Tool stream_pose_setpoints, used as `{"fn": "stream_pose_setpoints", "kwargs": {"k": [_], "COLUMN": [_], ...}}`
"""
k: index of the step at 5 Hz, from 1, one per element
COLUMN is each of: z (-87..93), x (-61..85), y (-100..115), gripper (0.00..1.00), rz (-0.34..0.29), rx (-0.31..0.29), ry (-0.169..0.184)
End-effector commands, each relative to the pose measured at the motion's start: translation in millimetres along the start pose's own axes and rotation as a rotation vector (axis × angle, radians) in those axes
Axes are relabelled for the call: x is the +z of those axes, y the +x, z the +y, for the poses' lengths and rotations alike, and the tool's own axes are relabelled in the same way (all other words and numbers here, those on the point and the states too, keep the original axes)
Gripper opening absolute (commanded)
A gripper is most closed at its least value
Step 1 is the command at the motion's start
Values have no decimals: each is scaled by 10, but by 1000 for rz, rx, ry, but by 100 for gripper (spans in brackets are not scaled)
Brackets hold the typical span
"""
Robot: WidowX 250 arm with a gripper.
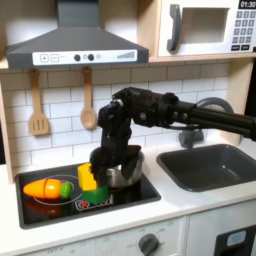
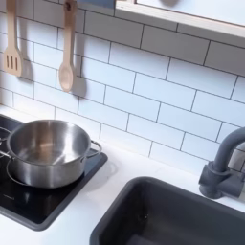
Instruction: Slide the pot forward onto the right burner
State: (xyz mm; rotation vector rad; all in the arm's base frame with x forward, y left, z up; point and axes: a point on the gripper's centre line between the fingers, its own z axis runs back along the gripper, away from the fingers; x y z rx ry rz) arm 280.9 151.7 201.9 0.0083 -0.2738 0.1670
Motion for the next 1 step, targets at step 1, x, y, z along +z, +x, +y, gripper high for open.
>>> {"fn": "stream_pose_setpoints", "kwargs": {"k": [1], "z": [2], "x": [0], "y": [-1], "gripper": [100], "rz": [1], "rx": [0], "ry": [1]}}
